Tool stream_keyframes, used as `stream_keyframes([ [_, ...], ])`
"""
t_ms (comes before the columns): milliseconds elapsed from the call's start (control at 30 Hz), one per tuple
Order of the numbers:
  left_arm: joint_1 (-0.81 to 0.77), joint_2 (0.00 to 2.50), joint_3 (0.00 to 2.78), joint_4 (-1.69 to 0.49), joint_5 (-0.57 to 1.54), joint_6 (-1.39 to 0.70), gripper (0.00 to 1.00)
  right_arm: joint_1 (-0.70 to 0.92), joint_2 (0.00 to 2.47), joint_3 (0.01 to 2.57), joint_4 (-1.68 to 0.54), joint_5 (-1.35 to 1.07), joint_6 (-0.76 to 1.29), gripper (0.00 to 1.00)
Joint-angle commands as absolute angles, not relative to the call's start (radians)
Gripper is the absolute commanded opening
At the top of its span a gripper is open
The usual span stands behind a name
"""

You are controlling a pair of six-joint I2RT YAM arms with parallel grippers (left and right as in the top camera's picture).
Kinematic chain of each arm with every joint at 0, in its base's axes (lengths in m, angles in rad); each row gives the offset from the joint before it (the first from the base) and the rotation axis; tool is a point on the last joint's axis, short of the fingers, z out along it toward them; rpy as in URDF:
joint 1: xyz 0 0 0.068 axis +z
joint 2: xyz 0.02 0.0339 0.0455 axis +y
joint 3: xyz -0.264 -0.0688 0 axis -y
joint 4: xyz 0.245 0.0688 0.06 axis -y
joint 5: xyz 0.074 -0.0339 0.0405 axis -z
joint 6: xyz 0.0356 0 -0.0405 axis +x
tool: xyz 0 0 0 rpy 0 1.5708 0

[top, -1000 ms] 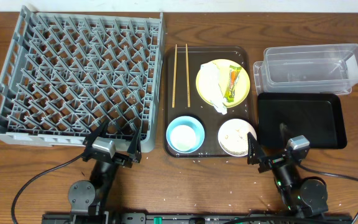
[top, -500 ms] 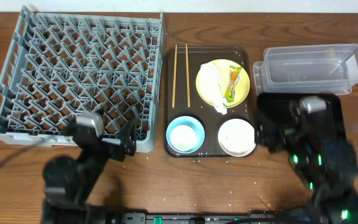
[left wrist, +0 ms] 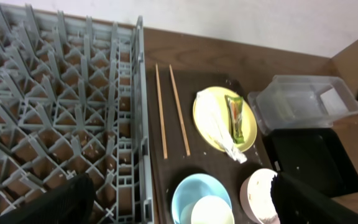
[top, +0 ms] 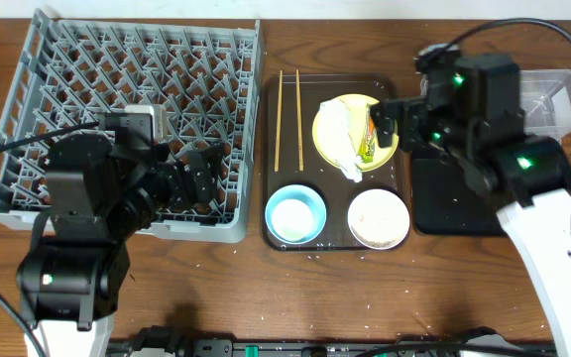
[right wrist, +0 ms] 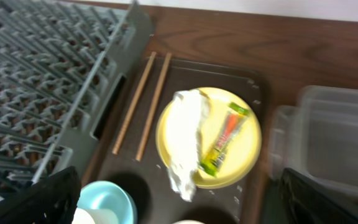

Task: Sort waste into correct bins and load items into the dishwasher
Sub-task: 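Reach the right gripper to the yellow plate and grasp the white tissue, then carry the tissue to the clear plastic bin and release it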

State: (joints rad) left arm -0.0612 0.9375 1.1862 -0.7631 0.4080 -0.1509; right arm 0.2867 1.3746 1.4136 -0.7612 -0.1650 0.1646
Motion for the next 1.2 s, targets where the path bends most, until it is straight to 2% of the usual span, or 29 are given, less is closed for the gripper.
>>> stream_keyframes([
  [0, -0.064, 0.943, 1.206, -0.773, 0.445, -0.168, 0.91, 0.319, 1.457, 1.431, -0.716, -0.267, 0.141, 0.92],
  [133, -0.064, 0.942, 1.206, -0.774, 0.498, -0.198, 0.91, 0.364, 1.597, 1.431, -0.687, -0.244, 0.141, 0.87],
  [233, -0.064, 0.943, 1.206, -0.778, 0.498, -0.197, 0.91, 0.393, 1.724, 1.431, -0.649, -0.167, 0.142, 0.71],
  [400, -0.064, 0.945, 1.203, -0.805, 0.498, -0.197, 0.91, 0.416, 1.906, 1.431, -0.562, -0.099, 0.142, 0.54],
  [500, -0.064, 0.947, 1.202, -0.807, 0.498, -0.197, 0.91, 0.418, 1.995, 1.431, -0.506, 0.012, 0.194, 0.52],
  [600, -0.064, 0.947, 1.202, -0.807, 0.498, -0.197, 0.91, 0.418, 2.053, 1.431, -0.486, 0.009, 0.221, 0.48],
  [633, -0.064, 0.947, 1.202, -0.807, 0.498, -0.197, 0.91, 0.419, 2.065, 1.431, -0.489, 0.010, 0.224, 0.42],
  [767, -0.064, 0.947, 1.202, -0.807, 0.498, -0.197, 0.91, 0.418, 2.082, 1.431, -0.521, 0.009, 0.254, 0.01],
  [1000, -0.064, 0.947, 1.202, -0.807, 0.498, -0.197, 0.91, 0.368, 1.940, 1.441, -0.541, -0.137, 0.271, 0.01],
  [1167, -0.064, 0.947, 1.202, -0.807, 0.498, -0.197, 0.91, 0.251, 1.737, 1.441, -0.544, -0.135, 0.435, 0.01],
])
